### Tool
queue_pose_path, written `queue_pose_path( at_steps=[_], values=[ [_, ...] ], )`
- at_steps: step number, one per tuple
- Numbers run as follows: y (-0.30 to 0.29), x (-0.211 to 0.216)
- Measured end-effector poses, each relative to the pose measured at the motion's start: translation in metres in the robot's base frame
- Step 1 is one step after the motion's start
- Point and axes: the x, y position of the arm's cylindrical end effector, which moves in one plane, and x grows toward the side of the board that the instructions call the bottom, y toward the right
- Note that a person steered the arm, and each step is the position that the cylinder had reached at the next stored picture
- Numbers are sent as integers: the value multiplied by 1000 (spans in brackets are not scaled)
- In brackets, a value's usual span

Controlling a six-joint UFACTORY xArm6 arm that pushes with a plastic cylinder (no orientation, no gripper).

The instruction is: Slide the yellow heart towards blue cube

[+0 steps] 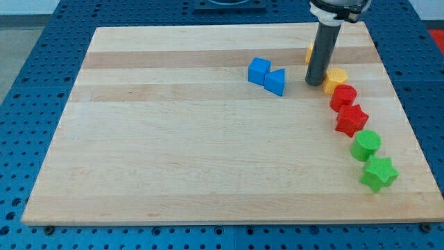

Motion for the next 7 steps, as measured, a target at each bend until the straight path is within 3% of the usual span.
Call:
queue_pose_path(
  at_steps=[4, 7],
  values=[
    [47, -28],
    [26, -76]
  ],
)
